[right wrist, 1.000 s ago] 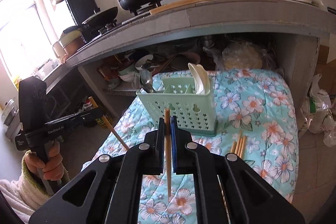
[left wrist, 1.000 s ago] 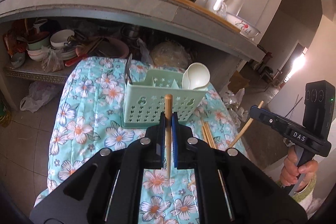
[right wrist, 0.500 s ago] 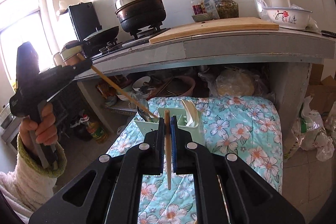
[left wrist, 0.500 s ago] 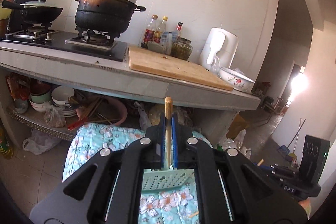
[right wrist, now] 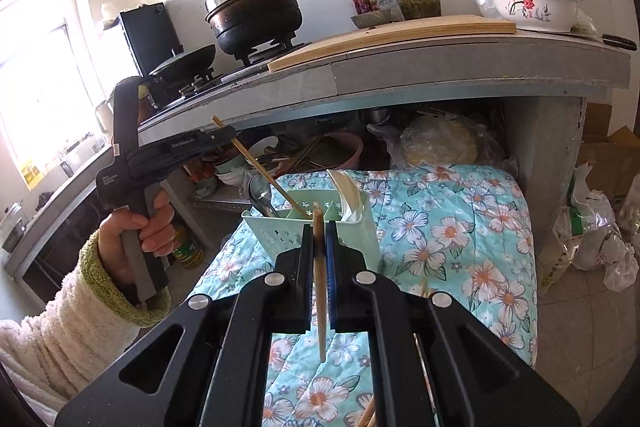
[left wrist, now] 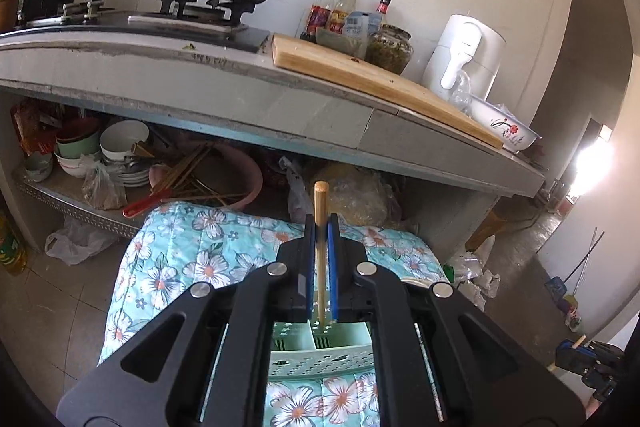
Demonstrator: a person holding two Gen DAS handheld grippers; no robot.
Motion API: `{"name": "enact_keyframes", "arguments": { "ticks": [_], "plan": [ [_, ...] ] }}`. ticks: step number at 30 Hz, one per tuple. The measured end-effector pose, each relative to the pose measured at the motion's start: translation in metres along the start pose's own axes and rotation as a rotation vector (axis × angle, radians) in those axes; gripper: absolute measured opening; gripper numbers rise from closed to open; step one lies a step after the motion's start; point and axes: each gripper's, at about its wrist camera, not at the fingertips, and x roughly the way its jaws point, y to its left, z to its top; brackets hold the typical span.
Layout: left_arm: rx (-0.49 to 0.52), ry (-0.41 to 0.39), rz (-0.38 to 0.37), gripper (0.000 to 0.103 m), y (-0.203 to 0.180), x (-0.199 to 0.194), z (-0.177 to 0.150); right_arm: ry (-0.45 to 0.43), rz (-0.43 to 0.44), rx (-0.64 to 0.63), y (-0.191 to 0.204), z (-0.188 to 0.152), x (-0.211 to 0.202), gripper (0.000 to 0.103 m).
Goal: Organize utensils
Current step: 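Lower both held chopsticks into the green holder and open both tools, then move both tools back down to the remaining chopsticks on the quilt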
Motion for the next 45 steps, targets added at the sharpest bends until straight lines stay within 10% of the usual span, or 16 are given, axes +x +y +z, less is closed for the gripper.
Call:
{"name": "enact_keyframes", "arguments": {
  "ticks": [10, 27, 45],
  "plan": [
    [0.002, 0.097, -0.016, 0.006, 0.007, 0.019, -0.024, 0.021, 0.004, 0.004, 0.001, -0.001, 0.011, 0.006],
    [-0.045, -0.014, -0.017, 0.059, 0.028, -0.056, -0.054, -0.160, 0.017, -0.095, 0.036, 0.088, -0.002, 0.006],
    [-0.064, 0.054, 0.076, 0.077, 0.074, -0.090, -0.139, -0.124, -0.095, -0.184, 0.065, 0.131, 0.107, 0.006]
  ]
}}
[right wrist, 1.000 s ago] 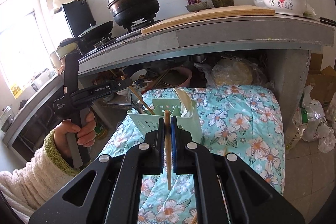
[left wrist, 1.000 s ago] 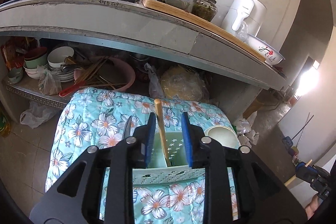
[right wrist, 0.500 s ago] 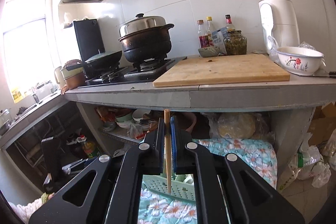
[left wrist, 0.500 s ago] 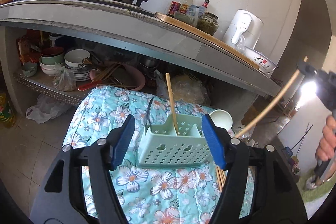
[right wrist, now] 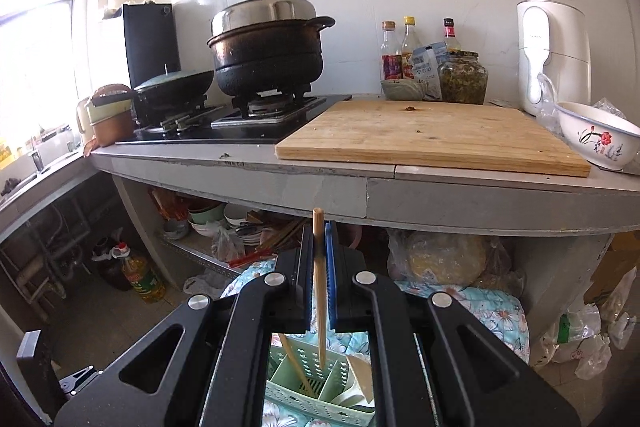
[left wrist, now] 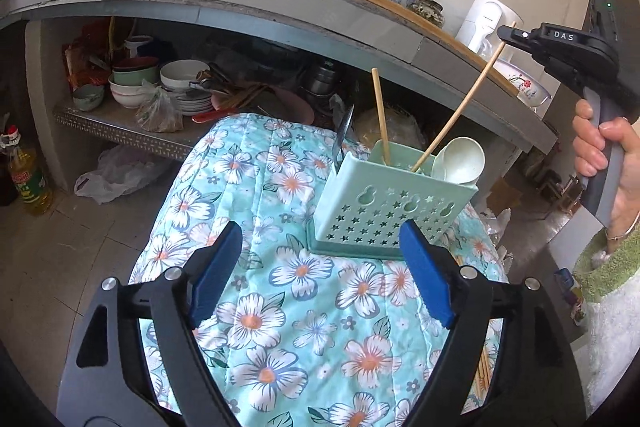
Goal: Organize utensils
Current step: 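Move both tools back down to the remaining chopsticks on the quilt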
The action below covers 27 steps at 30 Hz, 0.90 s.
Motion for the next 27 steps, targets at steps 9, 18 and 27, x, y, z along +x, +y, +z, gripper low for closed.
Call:
{"name": "enact_keyframes", "arguments": {
  "ticks": [9, 18, 27],
  "plan": [
    [-0.001, 0.007, 0.014, 0.077, 0.005, 0.005, -0.008, 0.140, -0.034, -0.068, 0.013, -0.036, 0.047, 0.006],
    [0.004, 0.005, 0.010, 0.077, 0.004, 0.005, -0.008, 0.273, -0.073, -0.082, 0.014, -0.059, 0.066, 0.012],
    [0.003, 0.026, 0.000, 0.078, 0.002, 0.011, -0.011, 0.228, -0.068, -0.046, 0.007, -0.051, 0.042, 0.040]
  ]
}}
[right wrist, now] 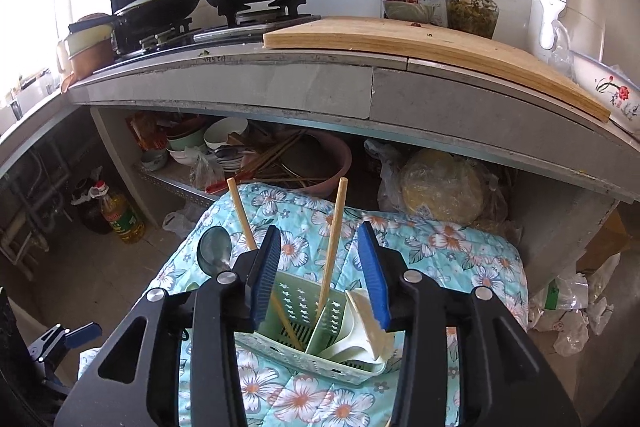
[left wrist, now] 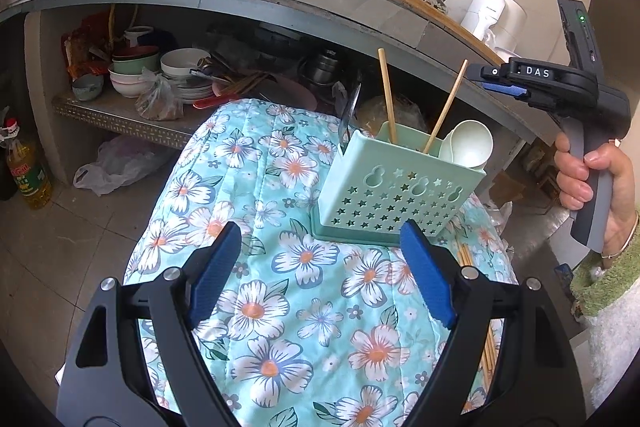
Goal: Organize utensils
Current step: 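Move both tools back down to the remaining chopsticks on the quilt, then close the left tool on a chopstick while the right tool grasps another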
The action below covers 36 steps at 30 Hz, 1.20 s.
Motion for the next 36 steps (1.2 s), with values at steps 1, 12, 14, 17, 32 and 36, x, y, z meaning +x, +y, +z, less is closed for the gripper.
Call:
{"name": "enact_keyframes", "arguments": {
  "ticks": [1, 12, 14, 17, 32, 36],
  "plan": [
    [0.003, 0.001, -0.002, 0.078, -0.001, 0.000, 0.000, -0.007, 0.002, 0.004, -0.001, 0.000, -0.004, 0.040],
    [0.044, 0.043, -0.036, 0.078, -0.014, 0.010, -0.007, -0.077, 0.114, 0.188, -0.055, -0.040, -0.083, 0.040],
    [0.056, 0.056, -0.045, 0.078, -0.017, 0.014, -0.009, -0.057, 0.123, 0.232, -0.068, -0.060, -0.090, 0.040],
    [0.072, 0.082, -0.063, 0.078, -0.024, 0.020, -0.014, 0.008, 0.133, 0.322, -0.093, -0.099, -0.091, 0.040],
    [0.173, 0.284, -0.146, 0.078, -0.072, 0.063, -0.062, 0.337, 0.285, 0.692, -0.135, -0.290, -0.019, 0.032],
    [0.177, 0.327, -0.178, 0.074, -0.082, 0.071, -0.073, 0.344, 0.319, 0.710, -0.134, -0.300, -0.010, 0.027]
  ]
}}
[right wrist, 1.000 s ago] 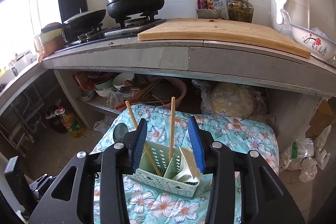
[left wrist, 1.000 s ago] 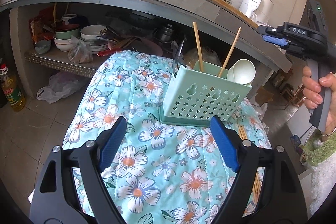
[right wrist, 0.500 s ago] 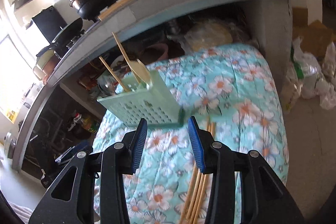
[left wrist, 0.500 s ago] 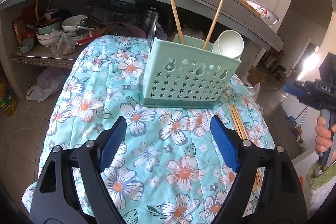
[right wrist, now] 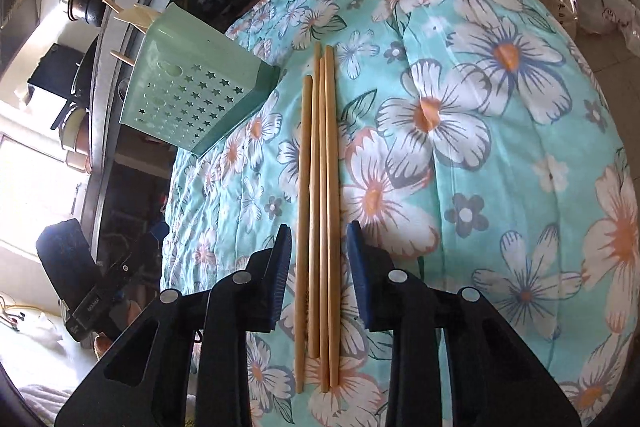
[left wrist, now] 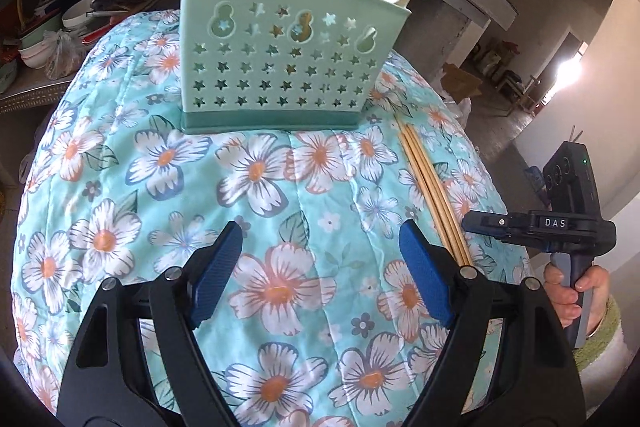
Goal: Organize utensils
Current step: 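Close the left tool on a chopstick while the right tool grasps another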
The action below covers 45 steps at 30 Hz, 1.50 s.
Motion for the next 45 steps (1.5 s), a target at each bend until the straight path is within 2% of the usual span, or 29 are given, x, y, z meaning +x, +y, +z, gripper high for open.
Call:
{"name": "enact_keyframes", "arguments": {
  "ticks": [3, 5, 9, 17, 25, 31, 40, 45],
  "plan": [
    [0.005, 0.026, -0.022, 0.068, -0.008, 0.007, -0.002, 0.005, 0.027, 0.004, -0.005, 0.001, 0.004, 0.021],
    [0.006, 0.045, -0.043, 0.060, -0.013, 0.012, -0.002, 0.005, 0.037, 0.011, -0.008, 0.003, 0.007, 0.017],
    [0.012, 0.073, -0.085, 0.053, -0.026, 0.023, -0.001, 0.000, 0.067, 0.028, -0.015, 0.003, 0.008, 0.010],
    [0.017, 0.142, -0.146, 0.040, -0.046, 0.046, -0.002, 0.001, 0.113, 0.036, -0.023, 0.004, 0.007, 0.008],
    [-0.021, 0.222, -0.225, 0.034, -0.061, 0.077, -0.002, -0.002, 0.138, 0.043, -0.030, 0.004, 0.007, 0.007],
    [-0.048, 0.273, -0.263, 0.033, -0.070, 0.103, 0.002, -0.020, 0.150, 0.059, -0.038, 0.003, 0.000, 0.007],
    [-0.097, 0.307, -0.271, 0.032, -0.074, 0.135, 0.012, -0.025, 0.140, 0.069, -0.050, -0.003, -0.012, 0.007],
    [-0.137, 0.317, -0.260, 0.023, -0.074, 0.149, 0.020, -0.027, 0.143, 0.079, -0.053, -0.005, -0.013, 0.007]
  ]
}}
